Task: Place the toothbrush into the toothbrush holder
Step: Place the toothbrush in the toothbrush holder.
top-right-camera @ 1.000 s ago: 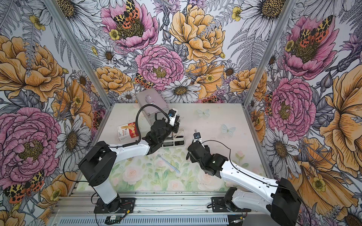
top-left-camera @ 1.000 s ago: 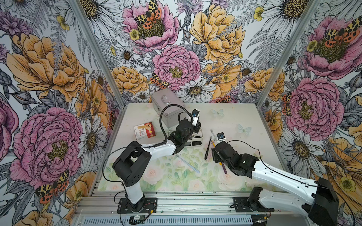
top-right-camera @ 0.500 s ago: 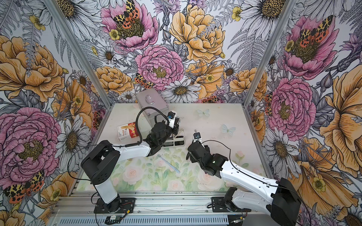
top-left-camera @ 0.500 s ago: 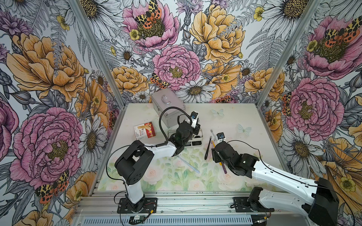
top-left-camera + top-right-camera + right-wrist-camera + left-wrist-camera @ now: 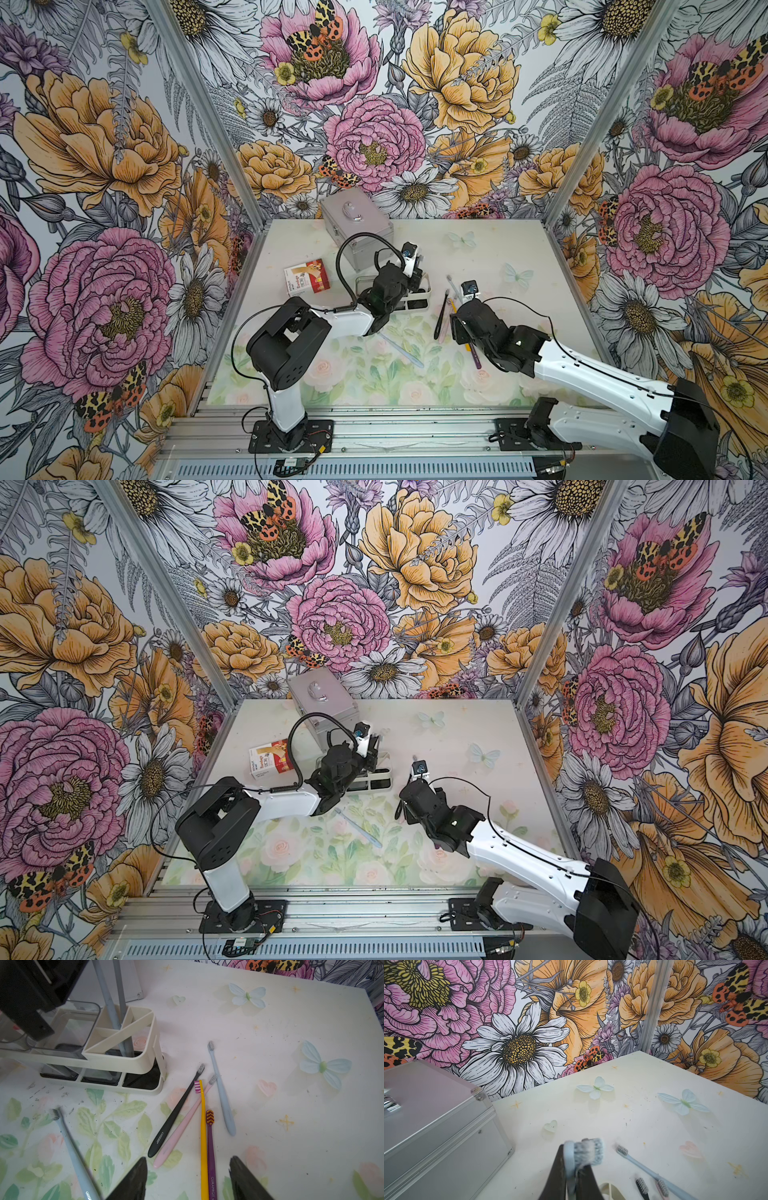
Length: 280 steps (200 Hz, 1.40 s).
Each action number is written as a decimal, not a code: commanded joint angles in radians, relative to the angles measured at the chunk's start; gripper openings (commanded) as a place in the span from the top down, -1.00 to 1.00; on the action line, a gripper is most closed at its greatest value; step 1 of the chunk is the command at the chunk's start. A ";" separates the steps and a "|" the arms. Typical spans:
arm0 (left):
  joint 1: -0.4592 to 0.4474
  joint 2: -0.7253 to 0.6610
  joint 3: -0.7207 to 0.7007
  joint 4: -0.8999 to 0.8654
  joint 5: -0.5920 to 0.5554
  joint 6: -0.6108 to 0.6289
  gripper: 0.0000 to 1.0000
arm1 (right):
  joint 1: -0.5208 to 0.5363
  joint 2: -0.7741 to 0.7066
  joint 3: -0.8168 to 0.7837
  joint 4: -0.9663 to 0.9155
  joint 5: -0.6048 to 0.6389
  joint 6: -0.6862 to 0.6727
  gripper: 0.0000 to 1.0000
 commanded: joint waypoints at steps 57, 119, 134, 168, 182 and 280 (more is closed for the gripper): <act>0.026 0.045 -0.038 0.095 0.001 -0.066 1.00 | -0.010 0.016 0.003 -0.002 -0.007 0.011 -0.29; 0.031 0.035 -0.072 0.161 0.021 -0.074 0.22 | -0.010 0.020 -0.003 -0.001 -0.007 0.014 -0.29; 0.030 0.030 -0.074 0.166 0.027 -0.074 0.13 | -0.010 0.023 -0.003 -0.002 -0.008 0.015 -0.29; 0.028 0.021 -0.078 0.181 0.035 -0.075 -0.01 | -0.010 0.022 -0.006 -0.002 -0.008 0.015 -0.29; 0.027 0.020 -0.081 0.188 0.038 -0.073 -0.09 | -0.011 0.021 -0.007 -0.002 -0.008 0.015 -0.29; -0.025 -0.129 -0.111 0.180 -0.019 -0.044 -0.24 | -0.012 0.085 0.018 0.016 -0.189 -0.089 -0.20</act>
